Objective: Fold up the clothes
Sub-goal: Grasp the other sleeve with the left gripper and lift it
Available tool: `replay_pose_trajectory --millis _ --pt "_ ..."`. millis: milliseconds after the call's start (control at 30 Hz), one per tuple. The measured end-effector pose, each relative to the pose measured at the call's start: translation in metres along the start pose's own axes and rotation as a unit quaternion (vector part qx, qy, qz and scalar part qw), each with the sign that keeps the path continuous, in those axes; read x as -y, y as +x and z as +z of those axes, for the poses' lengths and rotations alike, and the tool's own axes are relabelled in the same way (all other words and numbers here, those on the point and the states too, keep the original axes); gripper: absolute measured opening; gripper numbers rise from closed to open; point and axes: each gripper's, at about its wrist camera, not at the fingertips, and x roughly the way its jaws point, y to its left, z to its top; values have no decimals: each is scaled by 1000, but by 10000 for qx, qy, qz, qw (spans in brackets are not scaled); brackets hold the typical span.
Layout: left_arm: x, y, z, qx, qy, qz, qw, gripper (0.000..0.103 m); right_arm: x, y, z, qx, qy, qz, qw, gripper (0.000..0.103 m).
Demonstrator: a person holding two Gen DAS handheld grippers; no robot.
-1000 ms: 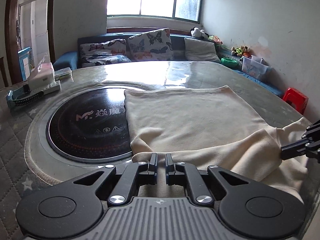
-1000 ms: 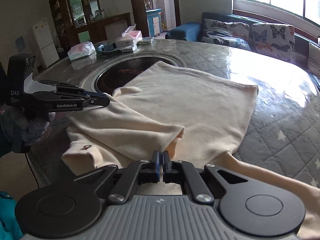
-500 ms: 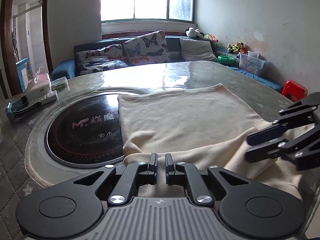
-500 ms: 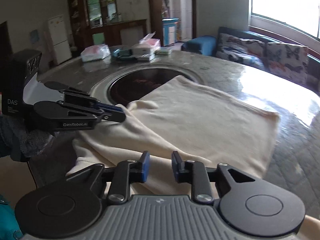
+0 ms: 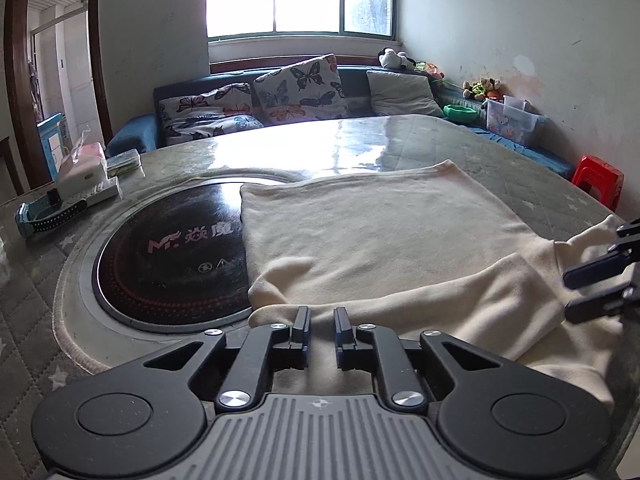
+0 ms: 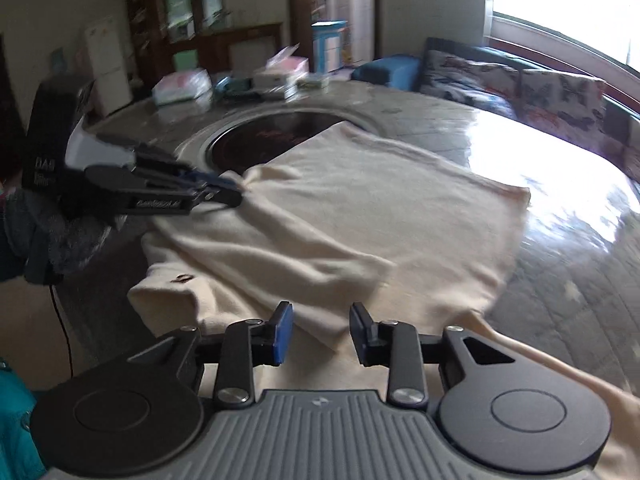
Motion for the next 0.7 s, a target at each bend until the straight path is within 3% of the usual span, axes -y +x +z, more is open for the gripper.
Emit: replay_pose_trajectory --millis 33,67,133,233,433,700 --pt "2 -1 1 11 7 -19 10000 34 7 -7 -3 64 152 -117 9998 33" --pt "8 -4 4 55 58 -78 9999 41 17 -15 -7 130 348 -268 9990 37" --pt "18 -9 8 138 158 -204 9996 41 34 -26 -15 211 668 -555 9960 39" --pt "37 -12 12 182 299 -477 9982 54 55 -37 -28 231 984 -1026 9896 44" --pt "72 -10 11 78 565 -895 9943 58 99 -61 -67 307 1858 -1982 9619 53" --pt "108 -9 7 -10 938 -1154 9889 59 134 -84 -109 442 2570 -2664 9279 53"
